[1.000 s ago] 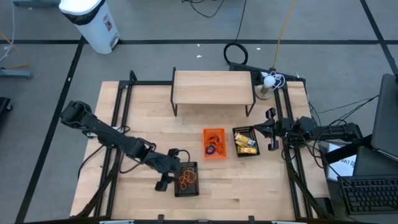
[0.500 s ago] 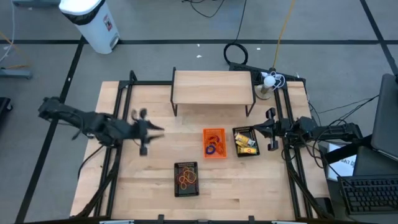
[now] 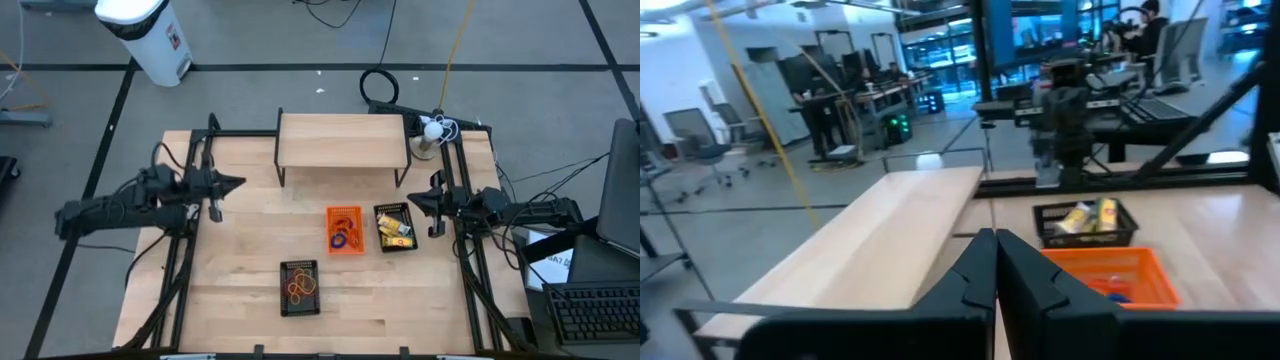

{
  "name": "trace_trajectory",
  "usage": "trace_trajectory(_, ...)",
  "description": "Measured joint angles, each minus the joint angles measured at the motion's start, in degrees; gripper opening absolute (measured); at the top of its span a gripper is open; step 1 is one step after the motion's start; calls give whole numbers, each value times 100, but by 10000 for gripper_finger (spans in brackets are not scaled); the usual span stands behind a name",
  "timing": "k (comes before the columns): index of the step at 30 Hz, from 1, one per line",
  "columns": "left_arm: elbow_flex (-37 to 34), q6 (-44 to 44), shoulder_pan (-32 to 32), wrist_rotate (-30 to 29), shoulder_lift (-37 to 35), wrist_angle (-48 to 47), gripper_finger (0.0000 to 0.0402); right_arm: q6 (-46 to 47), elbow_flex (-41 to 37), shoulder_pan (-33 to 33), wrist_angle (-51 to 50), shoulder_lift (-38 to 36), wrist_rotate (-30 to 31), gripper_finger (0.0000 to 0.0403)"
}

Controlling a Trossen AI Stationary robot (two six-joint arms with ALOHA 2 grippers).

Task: Pick & Place Office Desk Supplies
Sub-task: Put the bottom black bin on the shelf

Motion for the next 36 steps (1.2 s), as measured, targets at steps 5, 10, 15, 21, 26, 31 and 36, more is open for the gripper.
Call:
trace_trajectory(5,-99,4,598,443,53,145,2,-366,-2,0,183,-2,-4,0)
trace_trajectory(10,-540,12,1101,873,154,812,1,-610,-2,0,169,0,-4,0)
trace_trajectory(15,-1461,2,1574,1844,158,2278,1,-657,-2,0,233,1,-13,0)
trace_trajectory(21,-1667,-557,2383,2205,158,2108,1,-96,113,-137,214,0,-184,0)
trace_trajectory(26,-1668,-714,2904,2902,145,2212,1,332,151,-612,119,0,-187,0)
trace_trajectory(31,-1667,-630,3311,3321,156,2179,1,622,153,-1215,-406,2,-198,0)
trace_trajectory(36,-1667,-634,3515,3500,156,2177,1,752,155,-1781,-661,2,-192,0)
